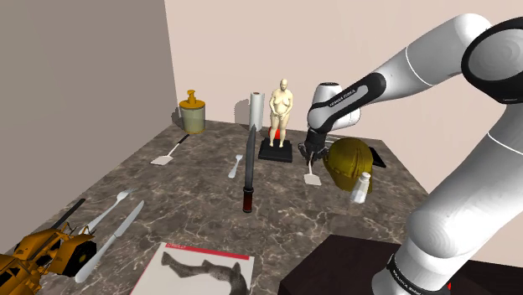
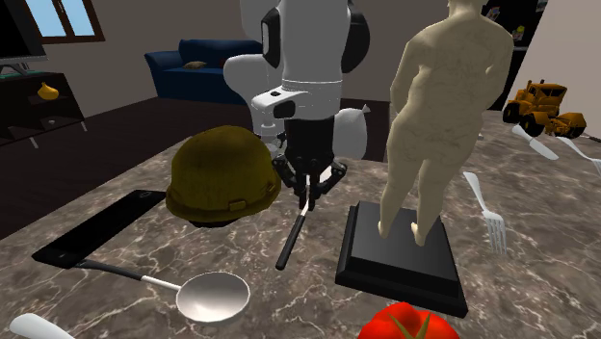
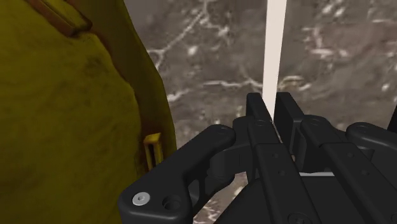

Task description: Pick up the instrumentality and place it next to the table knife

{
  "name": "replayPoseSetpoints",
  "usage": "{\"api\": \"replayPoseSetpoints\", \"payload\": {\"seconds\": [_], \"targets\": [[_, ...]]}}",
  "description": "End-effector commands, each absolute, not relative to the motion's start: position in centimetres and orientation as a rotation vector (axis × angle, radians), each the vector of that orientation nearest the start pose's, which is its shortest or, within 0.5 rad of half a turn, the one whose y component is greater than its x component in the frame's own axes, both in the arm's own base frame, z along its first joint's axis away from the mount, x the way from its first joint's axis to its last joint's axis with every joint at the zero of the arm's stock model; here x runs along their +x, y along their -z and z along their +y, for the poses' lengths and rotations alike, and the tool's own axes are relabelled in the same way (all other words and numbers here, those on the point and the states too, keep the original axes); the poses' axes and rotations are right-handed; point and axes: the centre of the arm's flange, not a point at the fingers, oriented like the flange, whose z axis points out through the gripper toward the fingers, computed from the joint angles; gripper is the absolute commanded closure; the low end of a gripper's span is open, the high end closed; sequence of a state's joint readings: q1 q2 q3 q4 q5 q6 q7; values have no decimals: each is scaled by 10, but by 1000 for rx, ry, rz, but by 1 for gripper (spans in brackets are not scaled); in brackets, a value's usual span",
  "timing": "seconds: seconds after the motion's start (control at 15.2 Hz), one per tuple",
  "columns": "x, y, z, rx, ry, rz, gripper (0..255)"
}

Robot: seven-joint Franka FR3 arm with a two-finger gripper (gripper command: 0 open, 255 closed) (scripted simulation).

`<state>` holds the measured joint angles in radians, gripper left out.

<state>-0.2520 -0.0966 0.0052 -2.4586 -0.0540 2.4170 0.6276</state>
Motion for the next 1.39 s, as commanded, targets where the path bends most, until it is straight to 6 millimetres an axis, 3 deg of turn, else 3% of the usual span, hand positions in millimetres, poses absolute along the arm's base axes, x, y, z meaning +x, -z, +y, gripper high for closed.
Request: {"api": "replayPoseSetpoints", "payload": {"seconds": [0.0, 0.26, 1.32], "targets": [[460, -338, -116, -2895, 96, 1284, 255], [460, -338, -115, -2895, 96, 1284, 255], [460, -423, -115, -2895, 96, 1284, 255]]}}
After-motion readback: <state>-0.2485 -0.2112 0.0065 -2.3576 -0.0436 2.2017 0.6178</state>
